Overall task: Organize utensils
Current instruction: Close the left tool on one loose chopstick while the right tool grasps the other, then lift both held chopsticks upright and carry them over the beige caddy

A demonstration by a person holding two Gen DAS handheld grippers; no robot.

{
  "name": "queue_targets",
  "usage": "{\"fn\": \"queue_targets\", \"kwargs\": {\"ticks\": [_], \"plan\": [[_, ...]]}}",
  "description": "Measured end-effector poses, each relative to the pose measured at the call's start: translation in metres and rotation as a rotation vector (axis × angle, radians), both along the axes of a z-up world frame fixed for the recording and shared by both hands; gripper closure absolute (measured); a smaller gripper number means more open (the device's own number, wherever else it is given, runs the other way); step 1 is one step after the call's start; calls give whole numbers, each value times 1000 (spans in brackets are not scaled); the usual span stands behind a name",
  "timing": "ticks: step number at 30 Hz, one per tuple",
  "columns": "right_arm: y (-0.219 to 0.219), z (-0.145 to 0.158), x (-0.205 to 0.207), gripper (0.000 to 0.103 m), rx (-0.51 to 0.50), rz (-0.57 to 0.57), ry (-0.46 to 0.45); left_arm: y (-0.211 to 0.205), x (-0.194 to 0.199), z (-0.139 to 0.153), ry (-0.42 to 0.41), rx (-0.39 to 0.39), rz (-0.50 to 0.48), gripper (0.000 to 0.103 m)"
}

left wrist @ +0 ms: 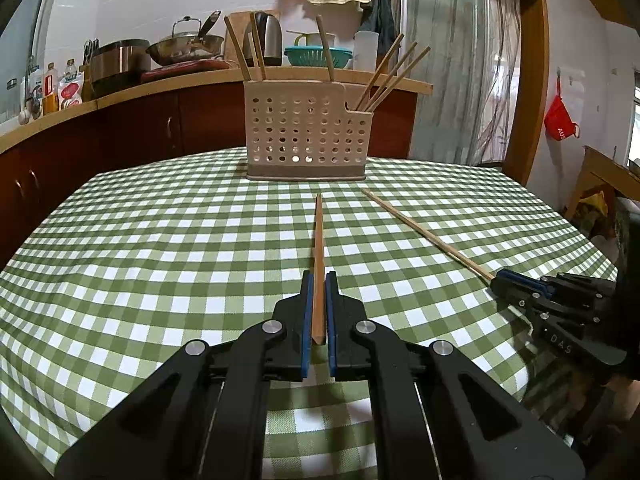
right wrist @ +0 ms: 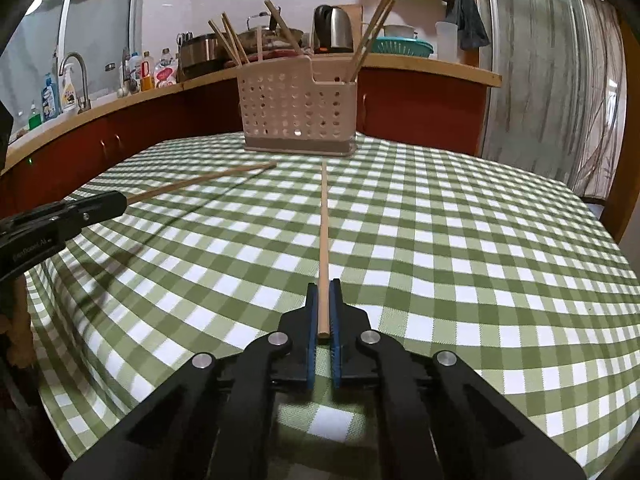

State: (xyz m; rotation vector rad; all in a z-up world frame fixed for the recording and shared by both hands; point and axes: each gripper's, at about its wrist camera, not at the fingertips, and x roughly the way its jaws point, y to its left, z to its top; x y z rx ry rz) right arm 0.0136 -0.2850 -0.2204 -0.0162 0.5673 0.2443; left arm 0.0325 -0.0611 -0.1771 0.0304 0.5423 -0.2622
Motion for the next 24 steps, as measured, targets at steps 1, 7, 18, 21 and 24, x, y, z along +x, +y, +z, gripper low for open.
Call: {"fn": "queue_targets", "kwargs": {"ticks": [1,7,18,21,24], "plan": [[0,4,-2,97,1,-3,-14,0,0,2,-5,0,0,96],[-4,32,-11,97,19,-19,-93,6,-5,19,-56,-3,10,96],[-9,89,-28,97,45,-45,-220,16,-19,66,-184,-19,16,96],[-10,102,-30,97,51,-47,-242,19,-21,77,-203,-24,13,96],[-11,116,-32,97,56,-50,-266,22,-23,89,-224,-31,11,96]]}}
